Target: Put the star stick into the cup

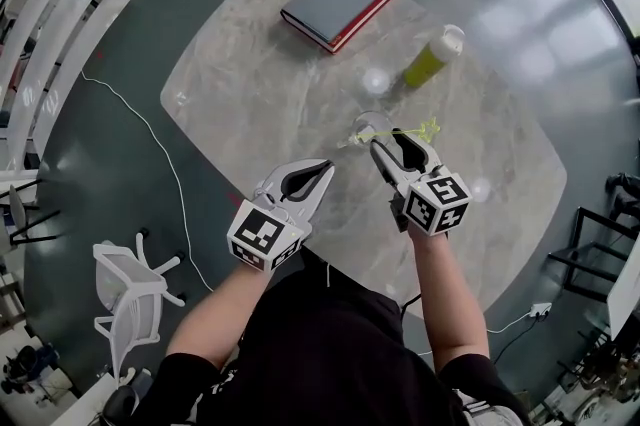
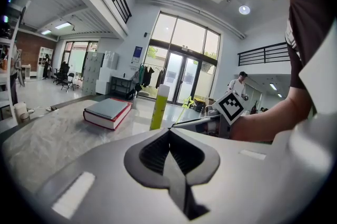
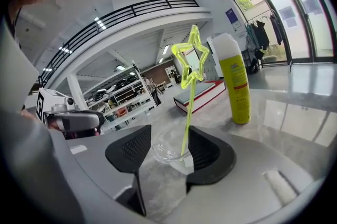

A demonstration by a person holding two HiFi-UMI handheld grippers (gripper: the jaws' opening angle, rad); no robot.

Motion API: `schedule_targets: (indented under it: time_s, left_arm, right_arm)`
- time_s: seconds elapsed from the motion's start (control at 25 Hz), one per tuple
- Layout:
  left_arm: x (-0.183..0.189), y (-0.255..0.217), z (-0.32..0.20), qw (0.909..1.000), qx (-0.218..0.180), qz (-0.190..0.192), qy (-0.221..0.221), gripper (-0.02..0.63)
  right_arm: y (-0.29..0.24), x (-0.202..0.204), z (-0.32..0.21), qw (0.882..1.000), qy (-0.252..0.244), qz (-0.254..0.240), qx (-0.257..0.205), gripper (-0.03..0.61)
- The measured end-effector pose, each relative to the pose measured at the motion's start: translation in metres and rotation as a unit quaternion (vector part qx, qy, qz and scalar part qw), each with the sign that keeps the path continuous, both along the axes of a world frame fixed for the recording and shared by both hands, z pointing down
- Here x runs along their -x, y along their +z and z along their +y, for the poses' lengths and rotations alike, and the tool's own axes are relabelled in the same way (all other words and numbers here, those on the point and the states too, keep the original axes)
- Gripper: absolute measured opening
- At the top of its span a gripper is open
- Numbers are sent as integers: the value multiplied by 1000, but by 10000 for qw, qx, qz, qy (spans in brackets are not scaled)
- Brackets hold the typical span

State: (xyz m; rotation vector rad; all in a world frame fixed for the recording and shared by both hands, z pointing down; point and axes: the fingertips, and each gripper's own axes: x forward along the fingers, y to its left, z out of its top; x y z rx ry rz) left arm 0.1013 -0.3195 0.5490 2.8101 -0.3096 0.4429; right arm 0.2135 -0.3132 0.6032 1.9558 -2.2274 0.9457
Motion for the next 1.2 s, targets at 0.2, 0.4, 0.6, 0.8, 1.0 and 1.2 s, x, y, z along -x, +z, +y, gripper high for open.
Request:
schedule_targets:
  time_s: [0.2, 0.4, 0.6, 0.8, 1.0, 1.2]
  left_arm:
    - [6, -5, 6, 10000, 48, 53, 24, 3]
    - [10, -10, 11, 9999, 88, 124, 13, 2]
    - [14, -14, 19, 9998, 137, 158, 23, 2]
    - [18, -17, 30, 9997, 192, 158, 52, 2]
    - [28, -27, 36, 9997, 148, 216, 23, 2]
    - [39, -44, 45, 9994, 49, 333, -10, 2]
  right_arm:
    - [3, -1, 10, 9992, 268, -270, 94, 249]
    - [4, 2, 17, 9986, 350, -373, 152, 258]
    - [7, 4, 24, 9978, 417, -464, 223, 264]
    - [10, 4, 32, 9970, 498, -540, 257, 268]
    - [-1, 9, 41, 9971, 530, -515, 198, 268]
    - [-18, 23, 55, 9978, 494, -437, 101, 265]
